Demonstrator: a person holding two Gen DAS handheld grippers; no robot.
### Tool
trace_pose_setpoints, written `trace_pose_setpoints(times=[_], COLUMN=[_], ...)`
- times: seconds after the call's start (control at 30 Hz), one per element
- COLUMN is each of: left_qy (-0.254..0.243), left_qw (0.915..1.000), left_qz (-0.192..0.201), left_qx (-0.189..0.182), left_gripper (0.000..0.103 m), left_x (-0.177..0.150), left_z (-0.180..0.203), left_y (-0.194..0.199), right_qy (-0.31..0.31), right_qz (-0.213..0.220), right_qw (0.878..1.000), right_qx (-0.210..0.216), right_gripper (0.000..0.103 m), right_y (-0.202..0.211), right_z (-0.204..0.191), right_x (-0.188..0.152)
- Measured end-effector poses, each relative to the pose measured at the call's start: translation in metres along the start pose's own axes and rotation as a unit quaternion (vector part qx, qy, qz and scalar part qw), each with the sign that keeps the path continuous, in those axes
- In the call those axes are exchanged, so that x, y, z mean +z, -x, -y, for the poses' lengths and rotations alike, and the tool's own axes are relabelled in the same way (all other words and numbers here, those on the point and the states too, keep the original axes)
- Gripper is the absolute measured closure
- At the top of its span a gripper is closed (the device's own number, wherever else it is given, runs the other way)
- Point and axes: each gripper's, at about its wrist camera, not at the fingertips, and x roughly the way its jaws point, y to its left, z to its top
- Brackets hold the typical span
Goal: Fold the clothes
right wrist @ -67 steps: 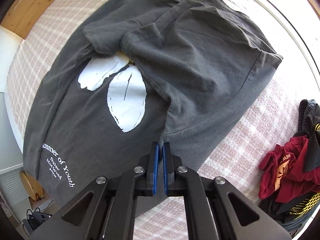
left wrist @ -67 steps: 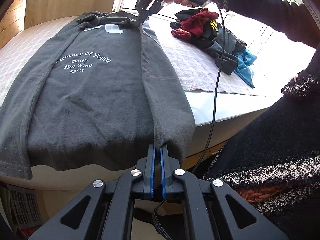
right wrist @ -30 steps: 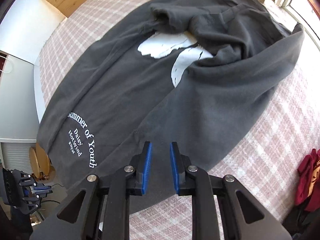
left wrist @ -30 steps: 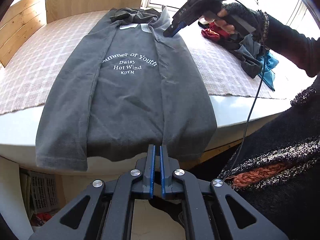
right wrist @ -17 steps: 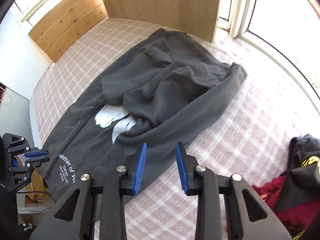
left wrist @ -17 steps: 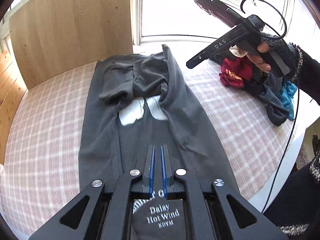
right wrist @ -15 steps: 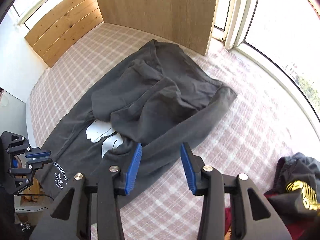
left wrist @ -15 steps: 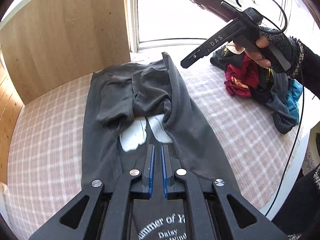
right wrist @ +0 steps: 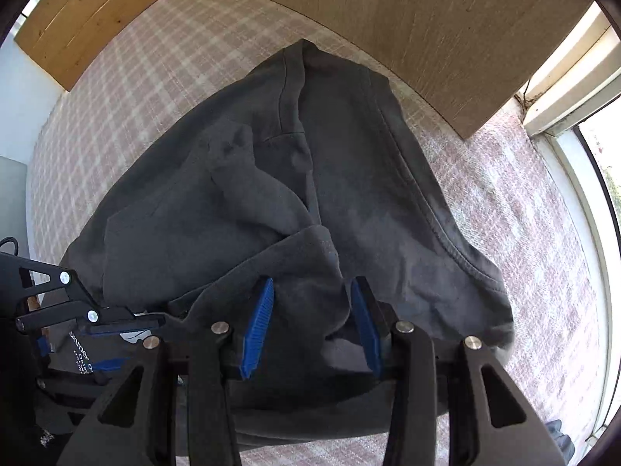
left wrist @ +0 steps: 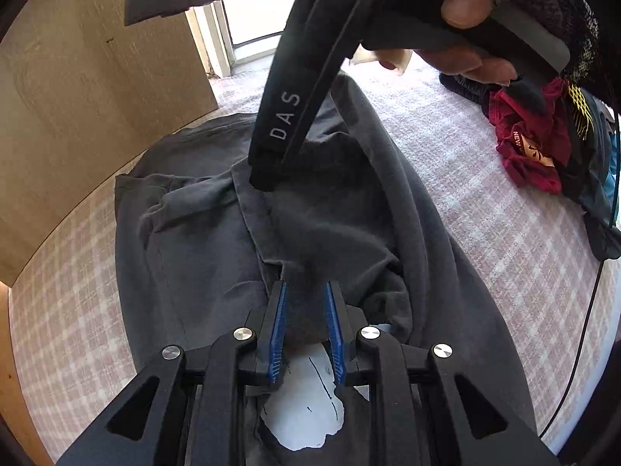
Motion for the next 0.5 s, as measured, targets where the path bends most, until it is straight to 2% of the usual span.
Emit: trace_pose_setpoints(times=[0.07,0.1,0.13,0.17,0.33,0.5], left_qy=[-0.005,-0.005,-0.005,-0.006,0.000,0.016], left_qw=[1.0000,0.9999,0.9999,0.9998,0.9974,0.9947], left_qz=[-0.005,-0.004,-0.002,0.002,0.066,0.102], left_qx=[-0.004,-0.009,-0.014,-0.017,-0.028,0.000], left_gripper=[0.085,0.096,0.103,0.103,0.103,0.103], left_x=[0.002,0.002,0.003,0.003,0.003,-0.011], left_z=[-0.002,-0.003,-0.004,-0.005,-0.007,-0.022], left_y=[-0.007,-0.008,-0.009,-0.008,0.028,0.069], right_qy=[0.003,0.005,0.007,0.009,0.018,0.031], right_qz=[0.001,0.008,0.014,0.020,0.050,0.096], right_qw=[1.000,1.000,1.000,1.000,0.998,0.993], right_qx=[0.002,0.006,0.011,0.016,0.039,0.061], right_gripper=[0.062,0.066,0.088,0.099,0.100,0.100], right_y=[-0.002,0.003,0.008,0.013,0.039,0.065], right_z=[0.003,0.003,0.003,0.003,0.003,0.000], right_x=[0.002,0.000,-0.001,-0.003,-0.011,-0.008])
